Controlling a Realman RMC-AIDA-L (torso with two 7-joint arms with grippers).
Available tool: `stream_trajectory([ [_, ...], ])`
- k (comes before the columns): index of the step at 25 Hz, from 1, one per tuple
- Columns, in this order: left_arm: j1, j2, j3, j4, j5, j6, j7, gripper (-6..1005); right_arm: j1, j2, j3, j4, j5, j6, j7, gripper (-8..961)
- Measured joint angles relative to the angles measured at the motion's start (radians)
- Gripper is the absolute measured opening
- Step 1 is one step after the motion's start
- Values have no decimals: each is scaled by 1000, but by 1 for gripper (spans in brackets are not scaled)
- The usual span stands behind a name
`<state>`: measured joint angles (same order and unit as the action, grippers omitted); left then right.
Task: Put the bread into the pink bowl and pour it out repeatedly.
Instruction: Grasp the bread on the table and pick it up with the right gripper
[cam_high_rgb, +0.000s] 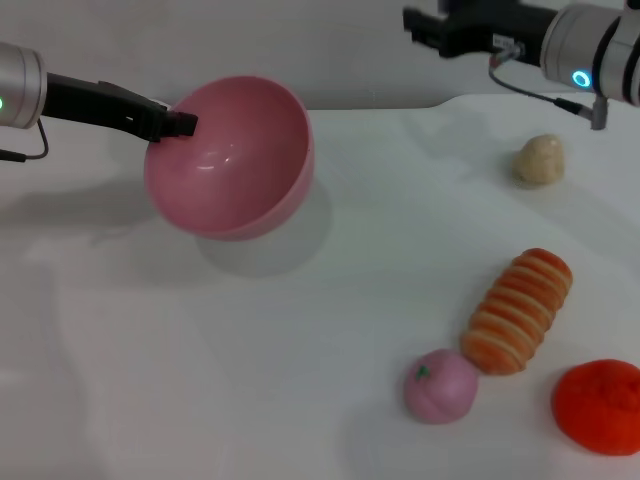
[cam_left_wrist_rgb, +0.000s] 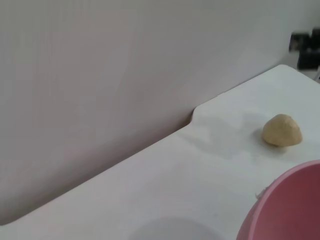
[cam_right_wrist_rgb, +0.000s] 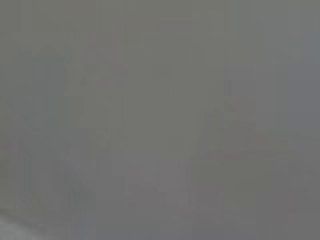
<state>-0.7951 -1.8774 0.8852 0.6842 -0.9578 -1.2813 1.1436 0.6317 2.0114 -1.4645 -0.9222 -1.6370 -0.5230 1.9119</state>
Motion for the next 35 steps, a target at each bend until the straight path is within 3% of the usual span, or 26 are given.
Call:
stream_trajectory([
  [6, 3, 1, 3, 0, 3, 11, 6, 38, 56, -17, 165, -93, -407, -354, 319, 501],
  [11, 4, 0, 2, -1, 17, 15, 6, 38, 144, -28, 306, -218, -711, -758, 465, 501],
  [17, 9, 0, 3, 0, 17, 15, 5, 38, 254, -30, 331, -253, -941, -1084, 519, 501],
  [25, 8, -6, 6, -4, 41, 25, 2, 38, 281, -9, 314, -300, -982, -1254, 551, 501],
  [27, 8, -9, 5, -2, 41, 25, 4, 38, 264, 5, 284, -309, -988, -1258, 537, 501],
  [31, 9, -12, 3, 0, 41, 41, 7, 38, 198, 55, 195, -344, -1031, -1230, 492, 501],
  [35, 9, -14, 7, -3, 41, 59, 7, 38, 171, 65, 118, -326, -1045, -1197, 504, 501],
])
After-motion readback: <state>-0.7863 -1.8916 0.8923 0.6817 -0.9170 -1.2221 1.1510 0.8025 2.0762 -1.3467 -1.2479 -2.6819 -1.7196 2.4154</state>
